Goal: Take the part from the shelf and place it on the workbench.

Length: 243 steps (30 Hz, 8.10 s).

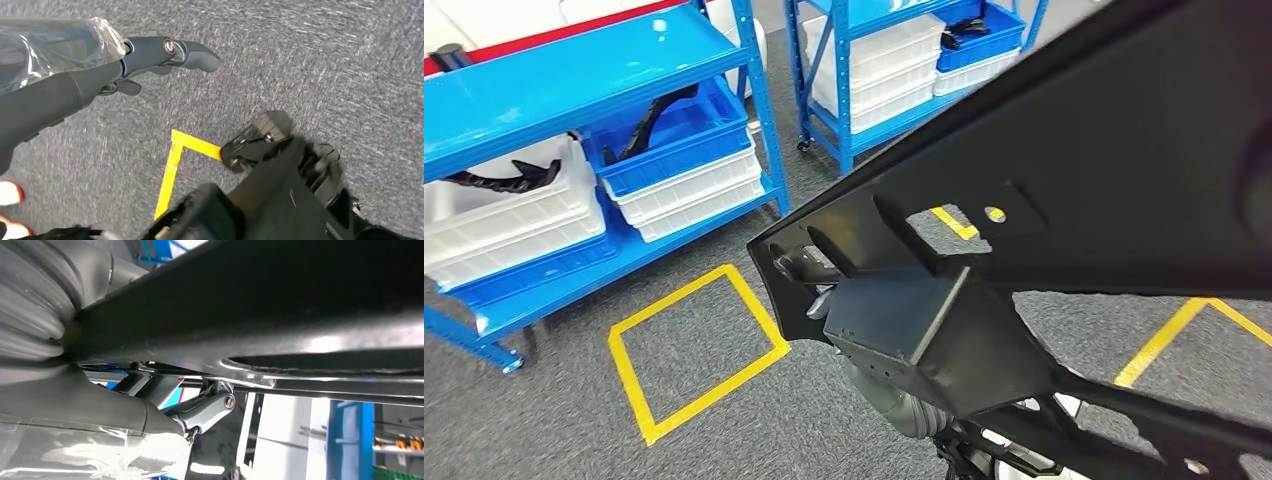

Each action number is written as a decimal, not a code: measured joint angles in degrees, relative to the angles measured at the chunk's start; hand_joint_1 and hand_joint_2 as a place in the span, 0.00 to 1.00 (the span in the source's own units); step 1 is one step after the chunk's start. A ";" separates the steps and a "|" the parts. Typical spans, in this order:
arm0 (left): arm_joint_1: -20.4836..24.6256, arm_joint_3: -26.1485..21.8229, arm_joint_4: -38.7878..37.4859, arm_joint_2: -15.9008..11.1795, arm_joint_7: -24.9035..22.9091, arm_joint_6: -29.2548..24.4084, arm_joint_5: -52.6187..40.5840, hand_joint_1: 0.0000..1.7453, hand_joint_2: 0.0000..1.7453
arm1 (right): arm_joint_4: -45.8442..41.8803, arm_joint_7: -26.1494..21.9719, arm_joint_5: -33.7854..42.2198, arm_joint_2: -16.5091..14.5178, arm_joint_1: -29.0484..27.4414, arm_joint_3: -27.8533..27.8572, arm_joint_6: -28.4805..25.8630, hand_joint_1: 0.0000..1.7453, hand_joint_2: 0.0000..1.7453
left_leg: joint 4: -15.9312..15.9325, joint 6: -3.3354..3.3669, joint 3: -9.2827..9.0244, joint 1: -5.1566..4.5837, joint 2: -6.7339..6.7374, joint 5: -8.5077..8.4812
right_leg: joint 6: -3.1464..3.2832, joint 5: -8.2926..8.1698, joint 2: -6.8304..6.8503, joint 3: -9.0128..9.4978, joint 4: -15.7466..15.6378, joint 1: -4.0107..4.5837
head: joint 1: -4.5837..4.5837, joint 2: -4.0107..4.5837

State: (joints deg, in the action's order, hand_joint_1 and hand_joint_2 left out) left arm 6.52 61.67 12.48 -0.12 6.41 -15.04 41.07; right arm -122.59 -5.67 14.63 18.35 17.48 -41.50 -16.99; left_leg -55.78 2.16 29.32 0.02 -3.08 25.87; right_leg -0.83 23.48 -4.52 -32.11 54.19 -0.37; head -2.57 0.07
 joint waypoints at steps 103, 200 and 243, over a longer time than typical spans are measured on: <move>0.05 1.36 0.04 2.98 -0.84 -3.08 1.51 0.00 1.00 | -8.56 -1.61 -0.31 5.41 -9.14 5.18 -0.96 1.00 1.00 | 1.98 1.25 -0.39 0.50 5.53 -0.37 | -3.15 6.42 3.86 -9.73 17.32 -0.69 | -0.43 0.00; 1.38 2.29 0.02 -1.56 -0.41 -7.74 1.91 0.00 1.00 | -17.94 6.49 -8.62 12.37 -11.42 10.50 -2.19 1.00 1.00 | 1.57 -0.28 -1.24 0.00 8.42 0.84 | -2.80 0.78 8.70 -0.69 1.52 -0.87 | -0.45 0.00; 0.62 2.83 0.02 -2.46 -1.56 -8.27 2.32 0.00 1.00 | -18.17 10.21 -13.86 12.07 -9.52 10.57 -2.87 1.00 1.00 | -11.85 -0.56 6.73 0.23 3.60 4.49 | -0.29 1.49 4.13 -1.01 2.62 -0.28 | -0.42 0.00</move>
State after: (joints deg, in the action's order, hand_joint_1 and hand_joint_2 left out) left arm 7.14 64.50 12.50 -2.58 4.86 -23.31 43.39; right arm -140.76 4.55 0.77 30.42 7.96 -30.93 -19.86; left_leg -67.63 1.61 36.05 0.25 0.52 30.36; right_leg -1.11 24.97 -0.39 -33.13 56.81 -0.65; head -2.98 0.07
